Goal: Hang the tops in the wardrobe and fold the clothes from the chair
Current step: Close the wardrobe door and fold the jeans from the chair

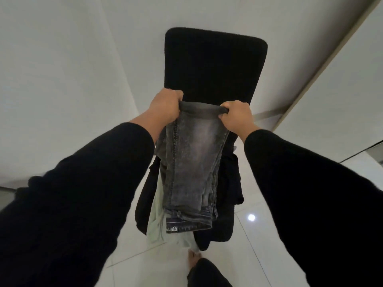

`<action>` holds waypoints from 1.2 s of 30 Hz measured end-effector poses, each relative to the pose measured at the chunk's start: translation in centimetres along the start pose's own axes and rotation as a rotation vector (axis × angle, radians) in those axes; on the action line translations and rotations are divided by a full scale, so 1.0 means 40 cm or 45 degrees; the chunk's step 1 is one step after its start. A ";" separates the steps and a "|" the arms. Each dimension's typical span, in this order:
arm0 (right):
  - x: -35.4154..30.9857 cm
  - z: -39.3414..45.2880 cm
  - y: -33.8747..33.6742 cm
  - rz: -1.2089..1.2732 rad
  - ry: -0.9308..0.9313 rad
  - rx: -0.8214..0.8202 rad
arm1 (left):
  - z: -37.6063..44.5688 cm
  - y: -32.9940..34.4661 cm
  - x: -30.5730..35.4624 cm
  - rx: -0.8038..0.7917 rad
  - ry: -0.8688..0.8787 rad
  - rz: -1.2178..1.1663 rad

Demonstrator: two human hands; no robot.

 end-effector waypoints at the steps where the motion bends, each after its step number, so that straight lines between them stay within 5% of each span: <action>1: 0.010 0.009 0.015 -0.007 -0.017 0.001 | 0.011 0.017 -0.004 0.009 0.015 -0.006; 10: 0.056 -0.121 0.173 0.003 -0.137 -0.151 | -0.140 0.211 -0.090 -0.040 0.025 -0.230; 22: 0.142 -0.569 0.531 -0.246 -0.264 -0.462 | -0.610 0.625 -0.221 -0.300 -0.102 -0.066; 27: 0.157 -0.560 0.658 -0.329 -0.205 -0.710 | -0.618 0.736 -0.285 -0.272 -0.497 -0.462; 31: 0.185 -0.505 0.683 -0.030 0.081 -0.609 | -0.582 0.771 -0.306 -0.113 -1.031 -0.594; 33: 0.202 -0.468 0.678 0.121 0.116 -0.512 | -0.593 0.789 -0.310 0.004 -1.368 -0.909; 36: 0.199 -0.436 0.677 0.172 0.106 -0.522 | -0.594 0.822 -0.318 0.124 -1.465 -1.321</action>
Point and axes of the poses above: each hand's wrist, its own z-axis towards the middle knuckle, its own y-axis out of the palm, x = y × z, the point moved 5 cm from there along z, towards the middle knuckle, and after that the axes turned 8 degrees about -z, right-handed, at the moved point
